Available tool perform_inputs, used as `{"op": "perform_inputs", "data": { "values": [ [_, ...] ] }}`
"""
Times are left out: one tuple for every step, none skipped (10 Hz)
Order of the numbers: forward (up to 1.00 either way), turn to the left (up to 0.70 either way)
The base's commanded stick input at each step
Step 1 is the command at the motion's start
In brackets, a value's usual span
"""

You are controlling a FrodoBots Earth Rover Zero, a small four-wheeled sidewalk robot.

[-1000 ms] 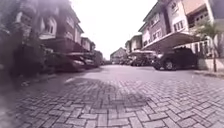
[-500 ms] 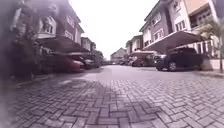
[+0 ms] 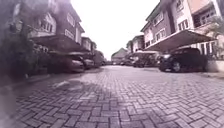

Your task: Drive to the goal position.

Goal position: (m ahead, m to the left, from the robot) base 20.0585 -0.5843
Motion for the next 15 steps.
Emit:
{"op": "perform_inputs", "data": {
  "values": [
    [0.69,0.03],
    [0.69,0.03],
    [0.69,0.03],
    [0.69,0.03],
    [0.69,0.03],
    [0.69,0.03],
    [0.69,0.03],
    [0.69,0.03],
    [0.69,0.03],
    [0.69,0.03],
    [0.69,0.03],
    [0.69,0.03],
    [0.69,0.03],
    [0.69,0.03],
    [0.69,0.03]
  ]
}}
